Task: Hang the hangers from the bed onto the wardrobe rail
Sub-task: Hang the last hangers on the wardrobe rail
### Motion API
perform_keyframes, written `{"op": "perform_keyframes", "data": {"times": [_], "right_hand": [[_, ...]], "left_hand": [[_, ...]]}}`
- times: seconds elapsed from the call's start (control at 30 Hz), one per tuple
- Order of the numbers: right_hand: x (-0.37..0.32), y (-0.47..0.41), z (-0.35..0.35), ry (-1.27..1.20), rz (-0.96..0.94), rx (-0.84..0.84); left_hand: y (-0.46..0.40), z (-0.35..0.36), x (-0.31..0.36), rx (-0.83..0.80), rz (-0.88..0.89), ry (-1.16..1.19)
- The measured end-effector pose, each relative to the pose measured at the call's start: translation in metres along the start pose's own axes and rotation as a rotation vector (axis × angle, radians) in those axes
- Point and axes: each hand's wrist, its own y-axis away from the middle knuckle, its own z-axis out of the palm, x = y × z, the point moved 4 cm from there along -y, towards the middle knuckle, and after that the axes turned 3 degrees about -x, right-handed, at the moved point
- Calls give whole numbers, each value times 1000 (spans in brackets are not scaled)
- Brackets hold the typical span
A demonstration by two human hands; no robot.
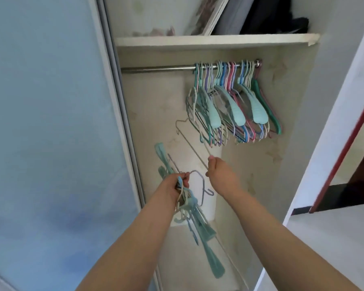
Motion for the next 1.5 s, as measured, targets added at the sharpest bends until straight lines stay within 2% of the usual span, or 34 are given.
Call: {"op": "perform_keyframes", "data": {"times": [0.13,0.23,0.5,0.57,0.67,0.77,0.83,0.93,0.97,1.0,1.1,1.13,1.2,1.27,1.37,1.43,1.5], "right_hand": [[-49,-50,-32,105,-31,159],[-74,-87,-46,157,9,213],[-107,-138,-49,266,77,108],[-104,-143,-48,353,85,45],[-94,-144,-52,468,94,34],[-84,-132,-54,474,127,32],[-74,-124,-53,421,101,62],[-76,-96,-60,458,13,270],[-81,-86,-61,485,-28,278],[-86,-77,-59,456,-52,199],[-88,-50,-46,154,34,-376],[-88,-41,-45,97,45,-512],[-90,-28,-47,53,18,-640],[-91,-21,-48,119,-8,-697],[-81,-18,-35,303,31,-677],[-74,-16,-25,488,23,-547],[-73,-13,-22,744,-58,-331]], "left_hand": [[-5,1,23,-32,-32,-41],[-7,6,42,-24,-3,-84],[13,26,78,-190,21,-111],[22,31,83,-202,34,-93],[30,36,88,-214,50,-108],[31,38,95,-211,52,-79],[30,38,95,-202,63,-72],[24,40,91,-174,105,-45],[21,42,89,-158,121,-50],[19,43,88,-138,129,-64],[17,47,84,-54,143,-170],[18,48,82,-21,151,-220],[16,45,79,32,166,-283],[11,43,73,34,173,-238],[6,42,69,9,207,-195],[7,41,68,-2,228,-209],[7,41,69,-18,233,-198]]}}
